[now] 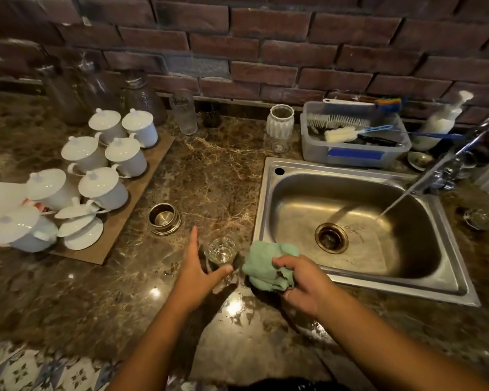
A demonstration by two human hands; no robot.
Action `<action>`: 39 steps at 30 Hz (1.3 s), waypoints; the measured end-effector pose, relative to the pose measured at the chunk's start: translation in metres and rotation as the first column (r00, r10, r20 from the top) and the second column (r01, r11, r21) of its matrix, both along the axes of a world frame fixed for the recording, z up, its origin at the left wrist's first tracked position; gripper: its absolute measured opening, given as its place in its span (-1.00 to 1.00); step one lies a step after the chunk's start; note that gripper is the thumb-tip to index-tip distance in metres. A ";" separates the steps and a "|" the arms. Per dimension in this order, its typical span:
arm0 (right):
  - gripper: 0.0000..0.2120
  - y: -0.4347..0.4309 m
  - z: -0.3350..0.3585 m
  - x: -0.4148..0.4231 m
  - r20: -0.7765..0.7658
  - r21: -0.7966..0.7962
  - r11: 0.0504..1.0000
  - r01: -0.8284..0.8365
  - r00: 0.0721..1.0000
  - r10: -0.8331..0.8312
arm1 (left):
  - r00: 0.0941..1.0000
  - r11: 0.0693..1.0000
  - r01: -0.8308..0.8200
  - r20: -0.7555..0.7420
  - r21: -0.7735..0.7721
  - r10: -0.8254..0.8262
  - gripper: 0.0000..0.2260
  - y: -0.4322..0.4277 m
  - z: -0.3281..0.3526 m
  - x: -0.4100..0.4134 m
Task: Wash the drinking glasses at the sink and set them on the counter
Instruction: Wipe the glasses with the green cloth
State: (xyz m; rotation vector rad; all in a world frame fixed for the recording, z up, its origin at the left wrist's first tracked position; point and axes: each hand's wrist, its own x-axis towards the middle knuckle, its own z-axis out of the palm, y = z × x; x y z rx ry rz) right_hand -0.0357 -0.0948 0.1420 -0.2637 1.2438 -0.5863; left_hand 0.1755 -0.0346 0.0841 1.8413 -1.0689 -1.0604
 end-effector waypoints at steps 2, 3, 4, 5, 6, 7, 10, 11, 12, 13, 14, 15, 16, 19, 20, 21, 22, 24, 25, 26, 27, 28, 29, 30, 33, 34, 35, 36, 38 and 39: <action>-0.64 0.004 0.008 -0.022 -0.026 -0.068 0.992 -0.107 0.994 0.106 | 0.993 0.993 -0.070 0.084 -0.093 0.078 -0.09 0.004 0.022 -0.024; -0.65 0.006 0.013 -0.033 -0.042 -0.109 0.979 -0.173 0.985 0.169 | 0.991 0.987 -0.066 0.103 -0.150 0.082 -0.18 0.003 0.035 -0.040; -0.66 0.008 0.020 -0.046 -0.053 -0.147 0.962 -0.229 0.973 0.224 | 0.993 0.982 -0.018 0.115 -0.190 0.041 -0.28 0.000 0.047 -0.058; -0.66 0.010 0.026 -0.060 -0.049 -0.178 0.947 -0.267 0.964 0.262 | 0.991 0.976 0.069 0.126 -0.207 -0.044 -0.38 -0.005 0.059 -0.077; -0.65 0.011 0.031 -0.076 -0.027 -0.203 0.937 -0.284 0.958 0.285 | 0.978 0.961 0.184 0.137 -0.208 -0.158 -0.46 -0.010 0.069 -0.097; -0.62 0.011 0.036 -0.094 0.015 -0.223 0.932 -0.287 0.955 0.298 | 0.949 0.934 0.302 0.150 -0.190 -0.277 -0.52 -0.015 0.078 -0.118; -0.58 0.009 0.051 -0.160 0.208 -0.261 0.933 -0.247 0.930 0.304 | 0.854 0.853 0.510 0.180 -0.110 -0.488 -0.71 -0.029 0.099 -0.183; -0.58 0.009 0.056 -0.185 0.257 -0.271 0.934 -0.234 0.917 0.304 | 0.844 0.845 0.526 0.182 -0.096 -0.505 -0.76 -0.033 0.104 -0.204; -0.58 0.009 0.059 -0.209 0.295 -0.280 0.935 -0.217 0.908 0.299 | 0.839 0.842 0.534 0.178 -0.082 -0.515 -0.78 -0.038 0.108 -0.223; -0.57 0.009 0.062 -0.233 0.327 -0.284 0.938 -0.196 0.900 0.287 | 0.831 0.834 0.548 0.163 -0.069 -0.532 -0.76 -0.043 0.112 -0.242; -0.53 0.009 0.064 -0.256 0.353 -0.286 0.943 -0.172 0.896 0.271 | 0.818 0.819 0.571 0.135 -0.062 -0.560 -0.73 -0.048 0.116 -0.261; -0.48 0.009 0.064 -0.278 0.375 -0.286 0.947 -0.146 0.892 0.251 | 0.797 0.797 0.602 0.108 -0.057 -0.594 -0.71 -0.053 0.119 -0.279; -0.45 0.009 0.064 -0.300 0.398 -0.282 0.952 -0.120 0.888 0.230 | 0.771 0.770 0.636 0.084 -0.048 -0.631 -0.71 -0.060 0.122 -0.298; -0.51 0.010 0.059 -0.358 0.428 -0.263 0.963 -0.059 0.887 0.171 | 0.692 0.696 0.718 0.116 -0.007 -0.713 -0.75 -0.081 0.127 -0.353; -0.53 0.011 0.057 -0.375 0.432 -0.256 0.965 -0.046 0.888 0.157 | 0.668 0.677 0.736 0.149 0.013 -0.729 -0.74 -0.087 0.127 -0.370; -0.54 0.011 0.054 -0.391 0.439 -0.248 0.968 -0.027 0.888 0.138 | 0.651 0.665 0.746 0.170 0.038 -0.739 -0.74 -0.094 0.126 -0.386; -0.55 0.012 0.052 -0.404 0.449 -0.237 0.972 -0.001 0.886 0.111 | 0.644 0.660 0.748 0.170 0.064 -0.746 -0.76 -0.100 0.126 -0.403; -0.54 0.012 0.049 -0.427 0.482 -0.212 0.975 0.059 0.875 0.052 | 0.631 0.641 0.763 0.119 0.088 -0.767 -0.82 -0.109 0.127 -0.432; -0.54 0.012 0.048 -0.437 0.501 -0.197 0.976 0.089 0.865 0.022 | 0.620 0.628 0.773 0.096 0.090 -0.778 -0.87 -0.113 0.128 -0.445; -0.53 0.011 0.047 -0.446 0.517 -0.180 0.977 0.117 0.856 -0.007 | 0.611 0.617 0.782 0.088 0.089 -0.786 -0.90 -0.118 0.129 -0.458; -0.53 0.010 0.046 -0.455 0.528 -0.162 0.977 0.140 0.849 -0.034 | 0.602 0.608 0.789 0.090 0.083 -0.793 -0.88 -0.122 0.131 -0.470; -0.54 0.008 0.045 -0.463 0.535 -0.147 0.976 0.158 0.843 -0.056 | 0.594 0.600 0.796 0.092 0.078 -0.799 -0.87 -0.128 0.132 -0.482; -0.56 0.006 0.045 -0.470 0.542 -0.135 0.976 0.174 0.837 -0.074 | 0.586 0.593 0.801 0.091 0.082 -0.805 -0.87 -0.133 0.134 -0.492; -0.59 0.003 0.044 -0.476 0.544 -0.125 0.974 0.189 0.834 -0.092 | 0.578 0.584 0.806 0.086 0.097 -0.812 -0.88 -0.138 0.135 -0.502; -0.59 -0.007 0.040 -0.491 0.511 -0.102 0.970 0.220 0.848 -0.138 | 0.530 0.536 0.831 0.080 0.150 -0.844 -0.82 -0.155 0.139 -0.527; -0.58 -0.010 0.037 -0.496 0.503 -0.094 0.968 0.232 0.850 -0.155 | 0.506 0.513 0.842 0.085 0.169 -0.859 -0.79 -0.162 0.140 -0.533; -0.57 -0.014 0.035 -0.500 0.497 -0.086 0.966 0.244 0.851 -0.171 | 0.480 0.489 0.850 0.093 0.198 -0.872 -0.77 -0.170 0.141 -0.538; -0.57 -0.018 0.032 -0.504 0.494 -0.079 0.963 0.258 0.849 -0.186 | 0.453 0.465 0.852 0.107 0.241 -0.885 -0.74 -0.179 0.141 -0.543; -0.57 -0.026 0.023 -0.513 0.494 -0.073 0.955 0.287 0.842 -0.216 | 0.385 0.425 0.835 0.182 0.350 -0.905 -0.69 -0.201 0.138 -0.551; -0.56 -0.031 0.018 -0.517 0.488 -0.072 0.950 0.303 0.842 -0.231 | 0.359 0.420 0.820 0.220 0.390 -0.907 -0.67 -0.213 0.134 -0.554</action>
